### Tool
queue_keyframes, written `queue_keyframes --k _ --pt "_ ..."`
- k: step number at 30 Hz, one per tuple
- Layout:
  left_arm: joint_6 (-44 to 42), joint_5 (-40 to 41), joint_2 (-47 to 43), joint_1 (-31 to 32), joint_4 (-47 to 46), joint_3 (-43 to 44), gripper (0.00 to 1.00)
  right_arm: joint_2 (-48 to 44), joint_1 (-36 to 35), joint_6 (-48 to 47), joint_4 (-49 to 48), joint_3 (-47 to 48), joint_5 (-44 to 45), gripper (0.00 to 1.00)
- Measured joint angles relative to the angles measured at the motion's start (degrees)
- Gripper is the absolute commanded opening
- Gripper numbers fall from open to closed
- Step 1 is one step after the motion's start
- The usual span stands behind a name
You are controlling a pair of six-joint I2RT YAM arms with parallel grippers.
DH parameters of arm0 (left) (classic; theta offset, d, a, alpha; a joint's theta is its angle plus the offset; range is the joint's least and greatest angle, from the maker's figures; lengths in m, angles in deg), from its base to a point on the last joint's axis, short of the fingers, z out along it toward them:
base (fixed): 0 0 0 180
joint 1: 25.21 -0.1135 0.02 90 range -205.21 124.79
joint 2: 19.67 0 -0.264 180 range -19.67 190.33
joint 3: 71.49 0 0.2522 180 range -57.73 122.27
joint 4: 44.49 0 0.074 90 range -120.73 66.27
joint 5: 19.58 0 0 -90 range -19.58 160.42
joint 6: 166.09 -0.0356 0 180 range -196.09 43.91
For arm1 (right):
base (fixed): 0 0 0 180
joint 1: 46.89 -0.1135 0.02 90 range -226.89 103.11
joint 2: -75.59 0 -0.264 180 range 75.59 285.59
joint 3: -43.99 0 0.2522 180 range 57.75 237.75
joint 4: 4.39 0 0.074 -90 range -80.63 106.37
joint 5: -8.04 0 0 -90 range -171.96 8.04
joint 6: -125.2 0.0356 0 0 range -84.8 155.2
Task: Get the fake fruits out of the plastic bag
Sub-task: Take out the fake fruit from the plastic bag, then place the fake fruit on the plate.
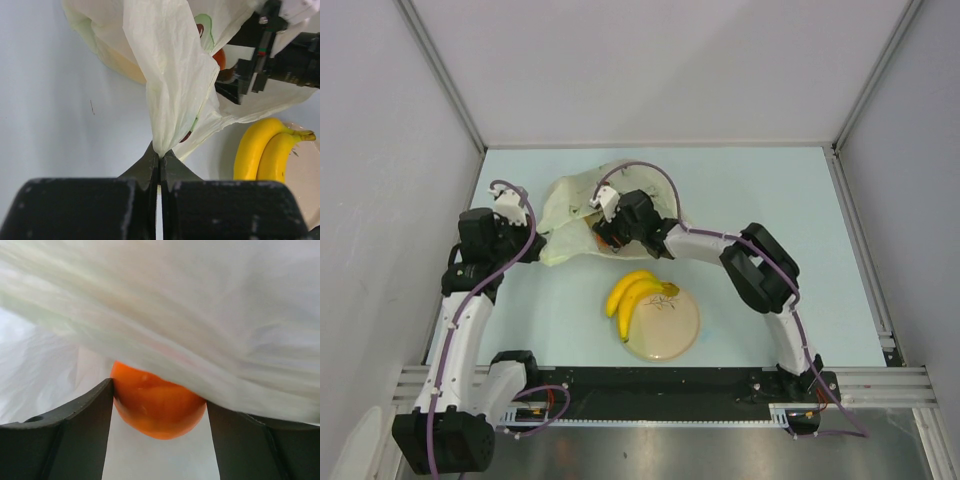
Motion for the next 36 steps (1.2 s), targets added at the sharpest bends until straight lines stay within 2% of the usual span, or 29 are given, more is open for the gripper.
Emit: queue_keyframes --k 12,15,16,18,19,22,30,36 --pt "2.5 -1.9 2.1 0.0 -3.5 0.1 0.00 -21.7 0.8 -5.1 3.9 -9.7 -7.6 0.38" --pt "2.6 -2.0 2.8 0.0 -3.7 0.7 0.00 -26.1 0.8 -6.4 5.9 -12.9 -10.2 0.31" --pt "2.6 -2.0 2.9 0.0 -3.7 1.0 0.00 -27.6 0.7 -6.9 6.8 -14.2 -11.0 0.24" --pt "2.6 -2.0 3.0 0.1 -3.8 1.2 0.00 -30.7 0.7 -8.2 9.4 -16.7 -12.7 0.19" --pt "2.6 -2.0 3.0 0.1 -3.9 1.2 0.00 -32.4 0.7 -8.7 10.8 -17.9 -13.3 0.12" --pt "2.5 -2.0 3.1 0.6 -4.1 1.3 0.00 -37.4 0.7 -10.8 15.1 -20.7 -15.6 0.00" --pt "2.6 -2.9 4.1 1.8 -5.0 1.8 0.00 -53.8 -0.1 -18.0 24.1 -29.7 -18.5 0.00" --pt "2.6 -3.1 4.4 2.5 -5.0 2.3 0.00 -61.1 -1.2 -20.5 30.8 -38.6 -16.8 0.00"
